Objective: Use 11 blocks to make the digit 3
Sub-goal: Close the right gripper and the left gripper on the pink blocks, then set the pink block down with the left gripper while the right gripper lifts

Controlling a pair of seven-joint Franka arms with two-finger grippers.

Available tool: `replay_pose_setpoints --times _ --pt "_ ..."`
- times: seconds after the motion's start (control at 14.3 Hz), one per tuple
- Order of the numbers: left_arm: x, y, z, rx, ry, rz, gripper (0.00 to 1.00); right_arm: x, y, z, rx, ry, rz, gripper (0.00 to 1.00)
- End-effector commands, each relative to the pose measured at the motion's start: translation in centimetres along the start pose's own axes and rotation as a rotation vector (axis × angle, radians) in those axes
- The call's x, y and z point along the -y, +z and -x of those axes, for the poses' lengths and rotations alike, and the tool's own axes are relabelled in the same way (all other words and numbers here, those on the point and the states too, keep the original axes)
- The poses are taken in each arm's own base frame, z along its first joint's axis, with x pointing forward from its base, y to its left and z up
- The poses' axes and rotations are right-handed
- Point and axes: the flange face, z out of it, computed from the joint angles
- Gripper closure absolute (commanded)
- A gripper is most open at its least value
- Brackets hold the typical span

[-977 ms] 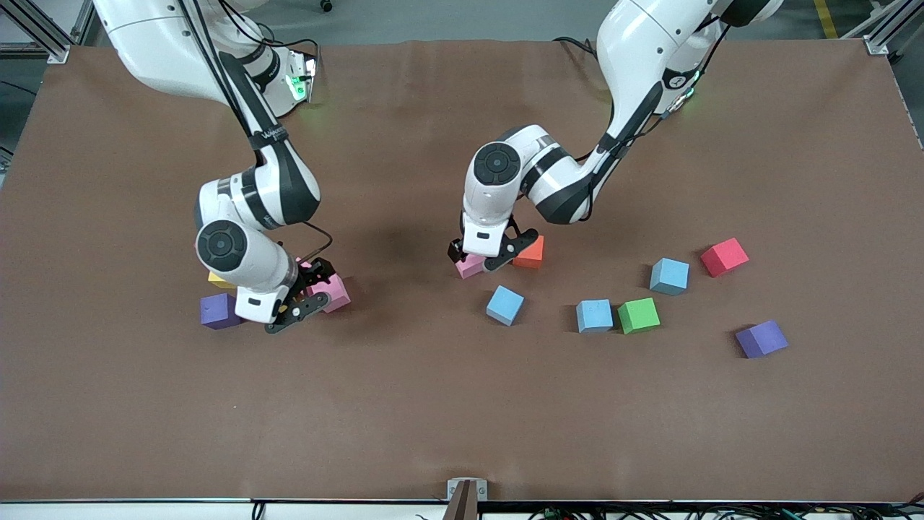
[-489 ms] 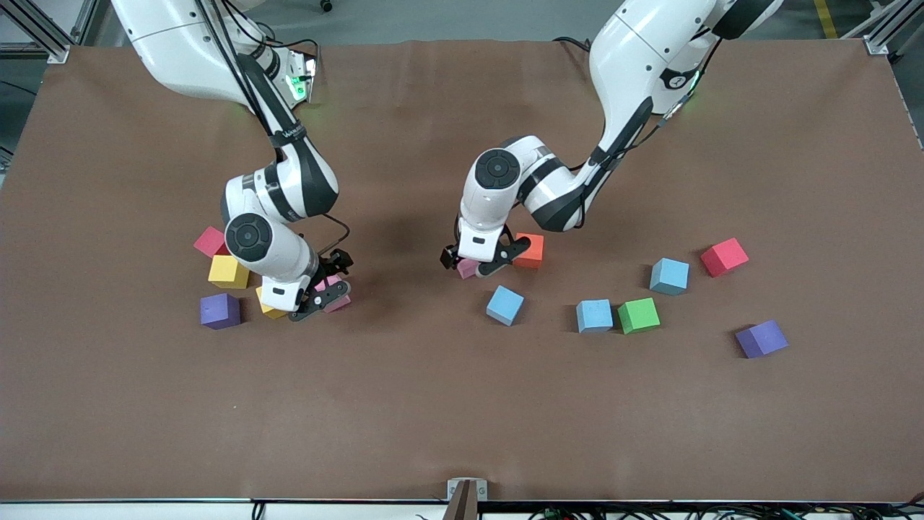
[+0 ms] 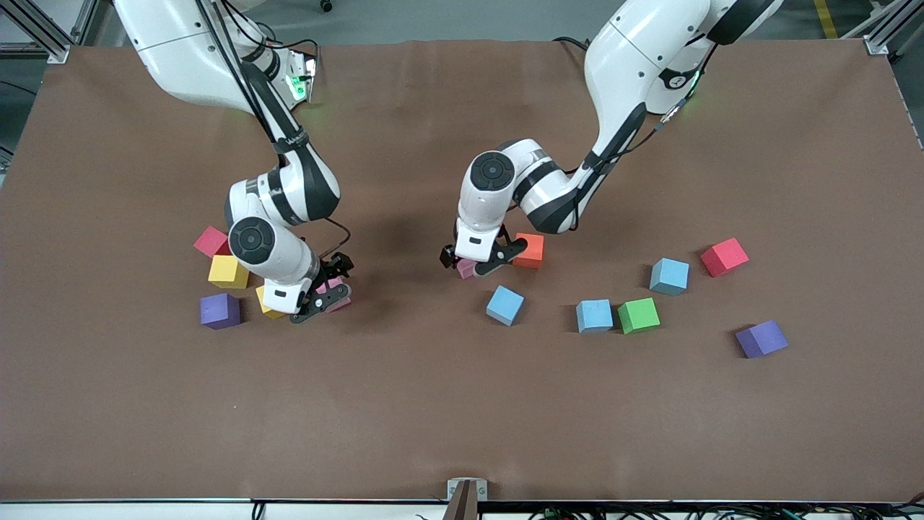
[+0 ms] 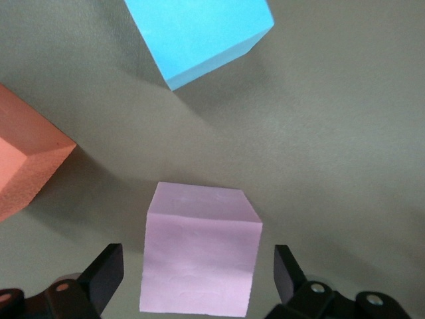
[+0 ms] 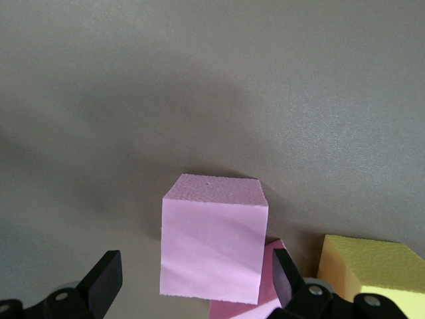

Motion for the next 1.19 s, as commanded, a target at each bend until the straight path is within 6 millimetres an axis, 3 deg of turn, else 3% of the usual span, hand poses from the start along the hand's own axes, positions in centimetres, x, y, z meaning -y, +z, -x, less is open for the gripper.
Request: replay_pose_setpoints --times 0.0,0.14,0.28,0.42,0.56,0.63,0.98,1.12 --pt "-0.4 0.7 0.3 -0.023 0.023 0.001 0.01 -0.2 0.8 0.3 -0.007 -0.007 0.006 0.00" --pt "-0.2 1.3 0.5 -0.027 0.035 -0.007 0.08 -0.1 1.4 0.3 -0.007 -0.005 0.007 0.00" --pt "-0.8 0.8 0.3 -0.033 0.049 0.008 0.36 0.1 1.9 0.6 0.005 -0.006 0.005 0.00" --pt "-0.6 0.6 0.5 -0.037 0.076 0.000 0.56 0.1 2.2 0.7 0.011 -0.006 0.004 0.00" --pt "0.0 -0.8 0.5 -0.052 0.174 -0.022 0.61 -0.1 2.8 1.3 0.025 0.000 0.004 0.00" --pt "0.4 -1.7 0.9 -0.057 0.222 -0.043 0.63 0.0 2.8 1.2 0.025 -0.002 0.004 0.05" --pt "2.8 -4.5 6.1 -0.034 0.396 -0.097 0.64 0.4 2.7 0.9 0.021 -0.010 0.005 0.63" --pt "4.0 -4.4 8.2 -0.021 0.445 -0.116 0.64 0.5 2.3 0.5 0.011 -0.014 0.007 0.75"
